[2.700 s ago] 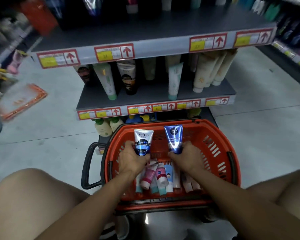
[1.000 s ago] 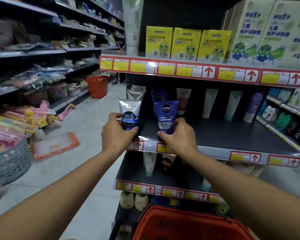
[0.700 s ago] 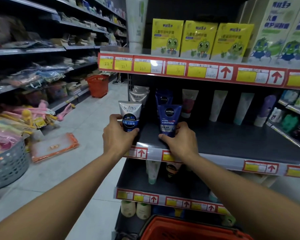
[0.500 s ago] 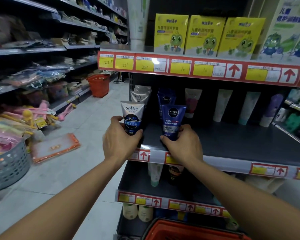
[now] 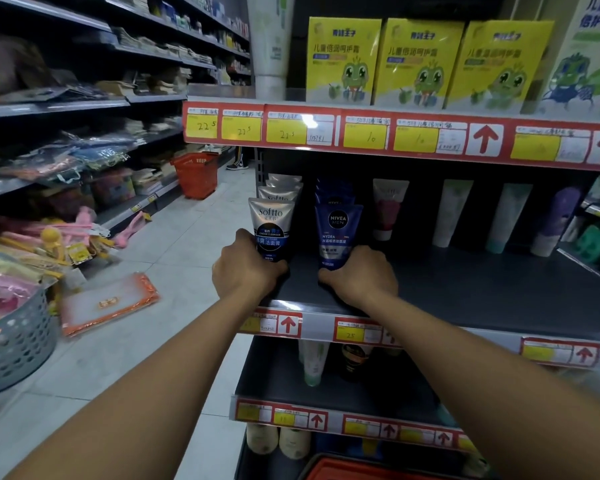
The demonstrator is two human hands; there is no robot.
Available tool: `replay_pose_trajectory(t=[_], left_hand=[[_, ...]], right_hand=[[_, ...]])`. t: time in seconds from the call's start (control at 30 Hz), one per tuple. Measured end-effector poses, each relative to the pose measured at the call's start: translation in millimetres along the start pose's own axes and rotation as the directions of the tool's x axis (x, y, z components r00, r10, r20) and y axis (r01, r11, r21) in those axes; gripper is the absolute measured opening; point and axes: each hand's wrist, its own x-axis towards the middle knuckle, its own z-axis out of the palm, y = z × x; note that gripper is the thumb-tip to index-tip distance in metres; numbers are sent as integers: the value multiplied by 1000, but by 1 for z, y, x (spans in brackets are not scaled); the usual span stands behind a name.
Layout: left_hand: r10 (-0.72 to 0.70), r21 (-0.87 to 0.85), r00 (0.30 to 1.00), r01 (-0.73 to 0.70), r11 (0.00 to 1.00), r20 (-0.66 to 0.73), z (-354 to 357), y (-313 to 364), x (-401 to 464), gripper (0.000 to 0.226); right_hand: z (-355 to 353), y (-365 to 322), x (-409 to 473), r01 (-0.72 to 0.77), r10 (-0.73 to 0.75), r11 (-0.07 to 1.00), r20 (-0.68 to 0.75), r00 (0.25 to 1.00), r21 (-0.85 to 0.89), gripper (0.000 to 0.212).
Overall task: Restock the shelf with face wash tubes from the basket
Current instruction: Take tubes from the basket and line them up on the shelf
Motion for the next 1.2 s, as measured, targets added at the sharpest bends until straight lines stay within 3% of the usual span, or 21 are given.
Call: replay_pose_trajectory(t=[0.2,0.4,0.9,1.2], left_hand=[[46,-87,998,-49,995,-36,13,-8,3,66],[77,6,993,-76,997,-95,25,-12,7,65],[97,56,988,-90,994,-121,28,-14,7,66],[25,-102,986,-42,994,-163,25,-12,4,66]], right_hand=[[12,0,5,13,-14,1000,-36,999,-27,47],[18,5,6,49,-52,998,-62,997,-45,49],[20,9,10,77,-81,995,-60,995,-69,54],[13,5,-1,37,-47,998,-180,982,-56,51]])
